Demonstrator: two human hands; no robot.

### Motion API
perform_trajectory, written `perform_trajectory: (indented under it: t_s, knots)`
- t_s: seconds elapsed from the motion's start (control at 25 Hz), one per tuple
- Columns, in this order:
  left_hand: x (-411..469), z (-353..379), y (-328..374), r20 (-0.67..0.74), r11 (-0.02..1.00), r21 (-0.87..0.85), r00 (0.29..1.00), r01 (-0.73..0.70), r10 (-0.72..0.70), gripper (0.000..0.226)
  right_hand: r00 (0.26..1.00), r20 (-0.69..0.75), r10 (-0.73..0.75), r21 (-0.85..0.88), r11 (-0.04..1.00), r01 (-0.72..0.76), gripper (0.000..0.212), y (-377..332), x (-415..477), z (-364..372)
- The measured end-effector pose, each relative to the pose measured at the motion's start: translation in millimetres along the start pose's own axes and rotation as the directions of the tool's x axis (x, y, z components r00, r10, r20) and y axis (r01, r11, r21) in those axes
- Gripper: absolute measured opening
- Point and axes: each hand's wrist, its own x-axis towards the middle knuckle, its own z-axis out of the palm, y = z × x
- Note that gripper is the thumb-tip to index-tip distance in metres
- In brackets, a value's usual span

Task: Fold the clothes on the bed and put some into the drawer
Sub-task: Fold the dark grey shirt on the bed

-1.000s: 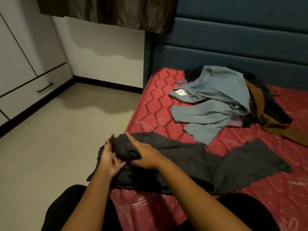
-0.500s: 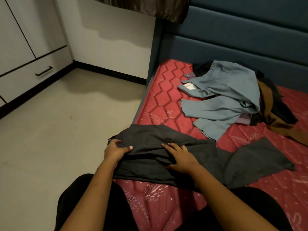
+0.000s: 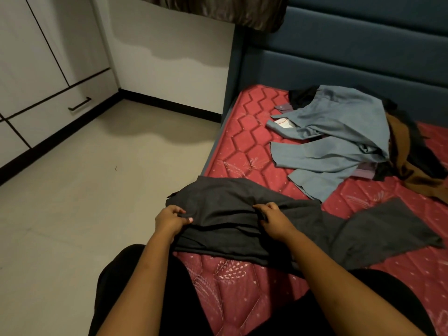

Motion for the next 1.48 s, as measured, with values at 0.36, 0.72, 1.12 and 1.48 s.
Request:
perform_trajectory:
  t_s: [0.36,0.72,1.12,1.48]
  knots:
    - [7,4,0,0.015,0.99,0.053,0.991,0.131,-0.132,0.028,0.988,-0.112,0.11,-0.182,0.975,-0.129,0.061,0,1,-11]
    - [-77,-42,107,-0.165,0.463,0.493,0.444,-0.737,0.881,0.026,0.978,-0.063,0.198,-0.061,0.978,-0.201,0.059,42,5,-40]
    - [-99,-49,93,-0.173,0.489,0.582,0.489,-0.649,0.855,0.037,0.961,-0.251,0.117,0.094,0.991,-0.096,0.015,80,-9,-56]
    - [-50,-38,86,-0.12,0.854,-0.373,0.932,-0.362,0.342,0.042,0.883,-0.437,0.169,0.033,0.984,-0.173,0.024,60,5,-71]
